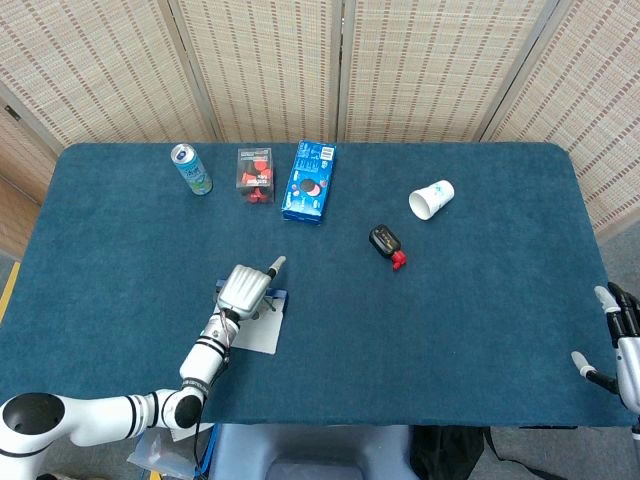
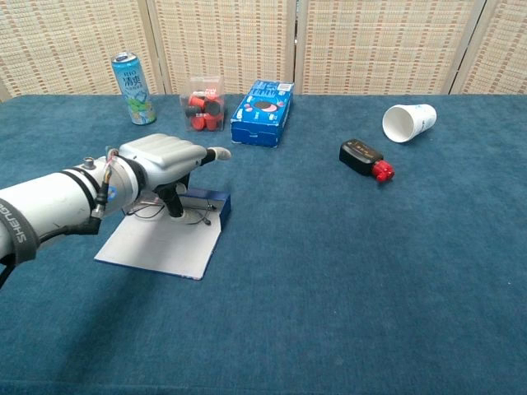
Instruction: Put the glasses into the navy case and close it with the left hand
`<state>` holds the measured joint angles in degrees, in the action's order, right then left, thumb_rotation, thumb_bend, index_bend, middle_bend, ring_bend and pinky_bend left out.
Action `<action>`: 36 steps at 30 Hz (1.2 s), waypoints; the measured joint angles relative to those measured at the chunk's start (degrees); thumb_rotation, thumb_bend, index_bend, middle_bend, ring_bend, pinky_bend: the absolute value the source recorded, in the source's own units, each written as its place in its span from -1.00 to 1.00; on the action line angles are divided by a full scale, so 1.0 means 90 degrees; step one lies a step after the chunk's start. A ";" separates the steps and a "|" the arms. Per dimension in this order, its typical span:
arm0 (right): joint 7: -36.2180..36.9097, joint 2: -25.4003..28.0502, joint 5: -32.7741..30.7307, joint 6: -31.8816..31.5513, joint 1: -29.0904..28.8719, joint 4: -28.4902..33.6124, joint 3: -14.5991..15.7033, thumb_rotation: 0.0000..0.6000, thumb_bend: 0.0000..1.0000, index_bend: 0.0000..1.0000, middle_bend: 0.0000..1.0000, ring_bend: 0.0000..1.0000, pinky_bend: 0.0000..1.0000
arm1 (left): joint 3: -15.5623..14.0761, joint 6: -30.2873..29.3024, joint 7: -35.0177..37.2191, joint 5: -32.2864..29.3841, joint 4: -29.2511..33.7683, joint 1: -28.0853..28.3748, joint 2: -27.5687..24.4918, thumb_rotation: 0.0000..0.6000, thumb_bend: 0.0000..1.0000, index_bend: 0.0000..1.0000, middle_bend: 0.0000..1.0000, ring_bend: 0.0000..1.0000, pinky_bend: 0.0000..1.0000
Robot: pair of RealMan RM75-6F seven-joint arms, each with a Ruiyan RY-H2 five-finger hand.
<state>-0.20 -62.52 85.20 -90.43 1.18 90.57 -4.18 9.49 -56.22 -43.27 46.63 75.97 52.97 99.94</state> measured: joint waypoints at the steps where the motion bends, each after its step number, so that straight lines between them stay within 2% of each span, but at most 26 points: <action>1: 0.0000 0.0000 0.0000 0.0002 0.0000 -0.0001 -0.0001 1.00 -0.62 -1.00 -0.89 -0.85 -0.79 | 0.0009 -0.0015 0.0015 0.0002 -0.0002 -0.0005 -0.0005 1.00 -0.57 -1.00 1.00 1.00 1.00; 10: -0.0009 0.0013 0.0022 0.0015 -0.0022 0.0013 -0.0018 1.00 -0.62 -1.00 -0.89 -0.85 -0.79 | -0.0005 -0.0161 0.0049 0.0046 0.0384 -0.0112 -0.0247 1.00 -0.57 -1.00 0.97 0.95 1.00; 17: 0.0009 0.0002 0.0040 0.0023 -0.0029 -0.0008 -0.0017 1.00 -0.62 -1.00 -0.89 -0.85 -0.79 | -0.0147 -0.0614 0.0474 0.0683 0.0993 -0.0461 -0.0706 1.00 -0.57 -0.92 0.58 0.51 0.99; 19: 0.0014 -0.0003 0.0054 0.0018 -0.0035 -0.0017 -0.0020 1.00 -0.62 -1.00 -0.89 -0.85 -0.79 | -0.0232 -0.0764 0.0698 0.1003 0.1133 -0.0607 -0.0876 1.00 -0.57 -0.88 0.44 0.34 0.90; 23: 0.0005 -0.0010 0.0071 0.0035 -0.0052 -0.0019 -0.0020 1.00 -0.62 -1.00 -0.89 -0.85 -0.79 | -0.0439 -0.1011 0.1188 0.1690 0.1285 -0.0873 -0.1167 1.00 -0.57 -0.87 0.06 -0.04 0.55; 25: -0.0009 -0.0013 0.0088 0.0044 -0.0068 -0.0011 -0.0021 1.00 -0.62 -1.00 -0.89 -0.85 -0.79 | -0.0572 -0.1136 0.1468 0.2095 0.1321 -0.1010 -0.1309 1.00 -0.57 -0.87 -0.12 -0.21 0.29; 28: -0.0040 -0.0022 0.0113 0.0052 -0.0090 0.0006 -0.0024 1.00 -0.62 -1.00 -0.89 -0.85 -0.79 | -0.0779 -0.1321 0.1866 0.2715 0.1323 -0.1189 -0.1488 1.00 -0.57 -0.93 -0.54 -0.60 -0.26; 30: -0.0059 -0.0026 0.0119 0.0062 -0.0099 0.0016 -0.0024 1.00 -0.62 -1.00 -0.89 -0.85 -0.79 | -0.0935 -0.1465 0.2145 0.3158 0.1284 -0.1313 -0.1583 1.00 -0.57 -0.99 -0.80 -0.83 -0.54; 32: -0.0081 -0.0029 0.0129 0.0068 -0.0108 0.0030 -0.0022 1.00 -0.62 -1.00 -0.89 -0.85 -0.79 | -0.1083 -0.1562 0.2368 0.3522 0.1230 -0.1408 -0.1660 1.00 -0.57 -1.00 -0.97 -0.98 -0.79; 36: -0.0106 -0.0028 0.0141 0.0083 -0.0126 0.0050 -0.0022 1.00 -0.62 -1.00 -0.89 -0.85 -0.79 | -0.1448 -0.1626 0.2688 0.4215 0.1066 -0.1565 -0.1838 1.00 -0.57 -1.00 -1.00 -1.00 -1.00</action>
<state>-1.16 -62.77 86.47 -89.68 0.05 91.02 -4.38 -3.54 -70.85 -19.07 84.56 85.56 38.89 83.40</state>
